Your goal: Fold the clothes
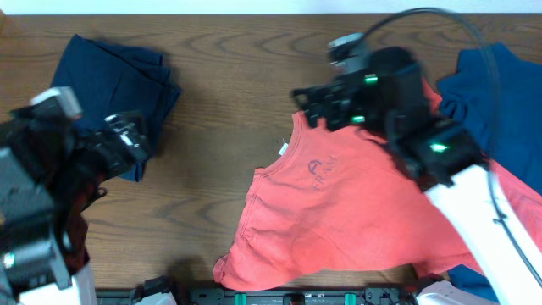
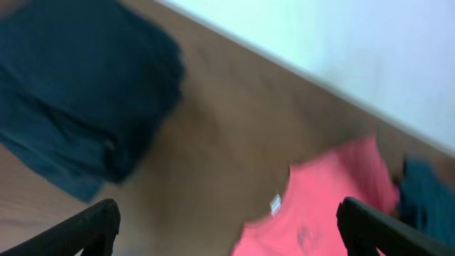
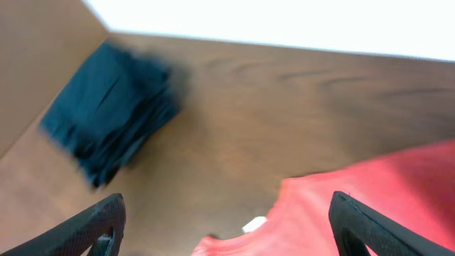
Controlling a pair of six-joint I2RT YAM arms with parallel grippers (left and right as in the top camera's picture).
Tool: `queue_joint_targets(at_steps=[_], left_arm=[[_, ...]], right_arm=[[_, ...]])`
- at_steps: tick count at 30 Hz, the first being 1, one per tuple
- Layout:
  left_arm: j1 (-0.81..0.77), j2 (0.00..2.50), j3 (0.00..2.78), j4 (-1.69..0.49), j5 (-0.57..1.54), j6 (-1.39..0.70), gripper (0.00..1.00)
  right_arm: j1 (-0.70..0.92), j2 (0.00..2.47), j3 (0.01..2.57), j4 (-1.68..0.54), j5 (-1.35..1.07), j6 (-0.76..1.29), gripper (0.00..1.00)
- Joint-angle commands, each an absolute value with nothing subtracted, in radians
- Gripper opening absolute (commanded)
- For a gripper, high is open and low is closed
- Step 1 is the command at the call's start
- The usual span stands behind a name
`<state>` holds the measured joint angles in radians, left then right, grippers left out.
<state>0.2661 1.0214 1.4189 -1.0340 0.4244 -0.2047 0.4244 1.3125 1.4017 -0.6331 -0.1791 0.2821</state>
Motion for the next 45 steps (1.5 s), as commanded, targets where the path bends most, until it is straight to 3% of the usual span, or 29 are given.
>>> queue_joint_targets(at_steps=[1, 14, 18, 21, 22, 27, 30, 33, 39, 45], left_arm=[[0.154, 1.137, 1.423, -1.051, 0.461, -0.154, 0.98], [-0.142, 1.599, 1.423, -0.860, 0.481, -0.176, 0.99], [-0.248, 1.774, 1.423, -0.738, 0.478, -0.135, 0.85], [-0.311, 1.874, 1.423, -0.632, 0.437, -0.112, 0.65], [-0.331, 1.903, 1.423, -0.592, 0.429, -0.112, 0.64], [-0.406, 2.005, 1.423, -0.412, 0.406, -0.112, 0.66], [-0.437, 2.046, 1.423, -0.353, 0.342, -0.112, 0.82], [-0.459, 2.085, 1.423, -0.299, 0.284, -0.112, 0.88], [-0.471, 2.120, 1.423, -0.215, 0.275, -0.113, 0.89], [-0.501, 2.148, 1.423, -0.169, 0.274, -0.113, 0.83]], right_arm=[[0.332, 1.245, 1.415, -0.664, -0.161, 0.314, 0.88], [0.141, 1.219, 1.415, -0.860, -0.159, 0.366, 0.87], [0.125, 1.226, 1.415, -0.864, -0.145, 0.366, 0.88], [0.125, 1.234, 1.414, -0.864, -0.131, 0.366, 0.88], [0.125, 1.237, 1.413, -0.864, -0.130, 0.366, 0.89], [0.125, 1.252, 1.411, -0.883, -0.126, 0.366, 0.89], [0.125, 1.264, 1.411, -0.897, -0.122, 0.366, 0.88], [0.125, 1.276, 1.411, -0.913, -0.122, 0.366, 0.88], [0.125, 1.295, 1.411, -0.938, -0.122, 0.366, 0.88], [0.125, 1.296, 1.411, -0.940, -0.118, 0.366, 0.87]])
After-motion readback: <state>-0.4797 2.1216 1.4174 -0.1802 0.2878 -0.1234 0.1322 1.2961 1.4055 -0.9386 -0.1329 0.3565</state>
